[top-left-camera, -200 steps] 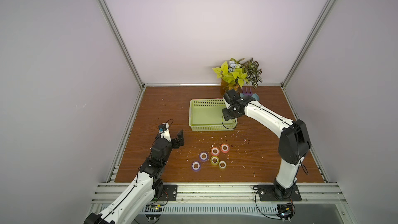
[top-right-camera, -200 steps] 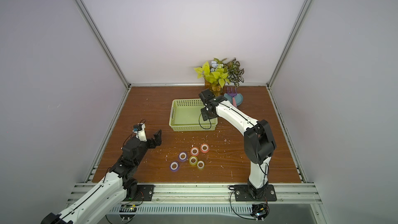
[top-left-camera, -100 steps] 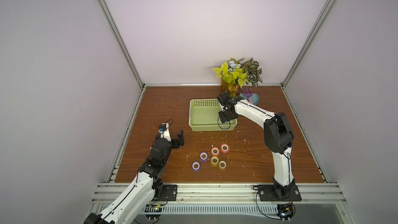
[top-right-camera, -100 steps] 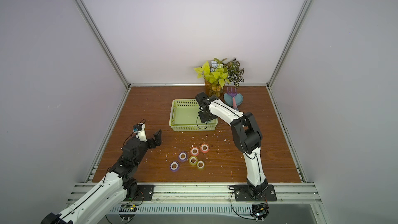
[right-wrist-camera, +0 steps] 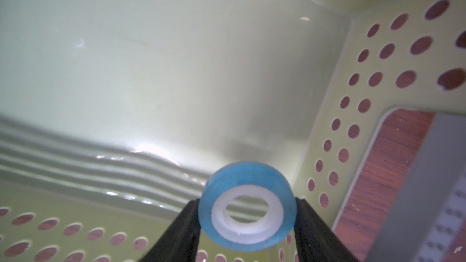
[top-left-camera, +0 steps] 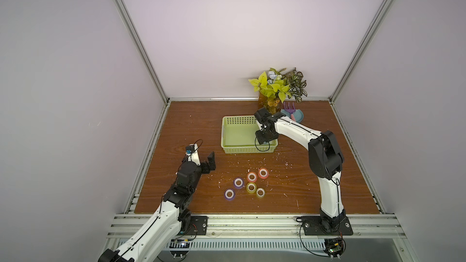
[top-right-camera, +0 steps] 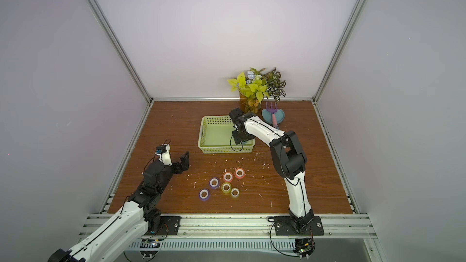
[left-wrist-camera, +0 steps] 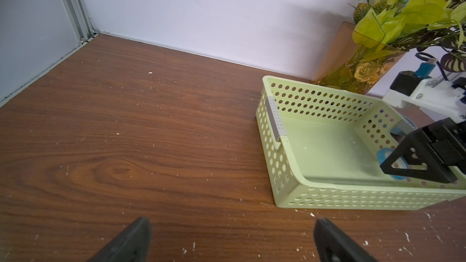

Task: Put the transparent tape into the storage box
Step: Place the tape in the storage box, then pick up the tape from the center of the board.

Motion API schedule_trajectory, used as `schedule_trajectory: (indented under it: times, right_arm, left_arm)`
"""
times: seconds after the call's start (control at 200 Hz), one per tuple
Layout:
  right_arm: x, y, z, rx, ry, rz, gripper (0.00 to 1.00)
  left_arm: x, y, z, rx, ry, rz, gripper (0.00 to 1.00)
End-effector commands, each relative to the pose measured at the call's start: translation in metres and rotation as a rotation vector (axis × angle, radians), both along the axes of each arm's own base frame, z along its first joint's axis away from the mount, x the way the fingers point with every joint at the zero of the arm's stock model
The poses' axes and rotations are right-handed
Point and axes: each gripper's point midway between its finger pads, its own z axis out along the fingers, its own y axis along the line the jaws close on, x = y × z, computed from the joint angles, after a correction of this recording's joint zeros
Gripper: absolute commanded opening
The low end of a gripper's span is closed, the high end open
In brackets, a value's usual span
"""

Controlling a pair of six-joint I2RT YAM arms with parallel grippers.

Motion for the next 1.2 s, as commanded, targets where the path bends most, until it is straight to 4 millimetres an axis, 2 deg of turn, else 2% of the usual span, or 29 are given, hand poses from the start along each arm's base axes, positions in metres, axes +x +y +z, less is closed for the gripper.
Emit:
schedule_trajectory:
  times: [0.0, 0.37, 0.636, 0.776, 0.796, 0.866, 1.011, 1.196]
  right_arm:
    - [0.0, -0.001, 0.004, 0.0, 0.005, 0.005, 0.64]
    - [0.003, 0.004, 0.034, 0.039, -0.035, 0.008, 0.68]
    - [-0.006, 0.011, 0.08, 0.129, -0.099, 0.034, 0.76]
    - [-0.026, 0.014, 0.099, 0.156, -0.131, 0.06, 0.82]
    - [-0.029, 0.014, 0.101, 0.159, -0.133, 0.062, 0.89]
    - [-0.042, 0.015, 0.106, 0.171, -0.141, 0.071, 0.99]
    - [-0.073, 0.015, 0.11, 0.199, -0.146, 0.09, 0.99]
    - [-0.119, 0.016, 0.101, 0.21, -0.115, 0.13, 0.99]
  left_arm:
    - [0.0, 0.001, 0.001, -0.007, -0.014, 0.006, 1.0]
    - [0.001, 0.0, 0.001, -0.006, -0.015, 0.004, 1.0]
    - [0.001, 0.0, 0.002, -0.007, -0.015, 0.004, 1.0]
    - [0.0, 0.001, 0.002, -0.007, -0.017, 0.008, 1.0]
    - [0.0, 0.001, 0.003, -0.008, -0.018, 0.009, 1.0]
    - [0.0, 0.002, 0.003, -0.008, -0.02, 0.012, 1.0]
    - [0.0, 0.002, 0.002, -0.008, -0.018, 0.011, 1.0]
    - [0.0, 0.002, 0.002, -0.008, -0.015, 0.013, 1.0]
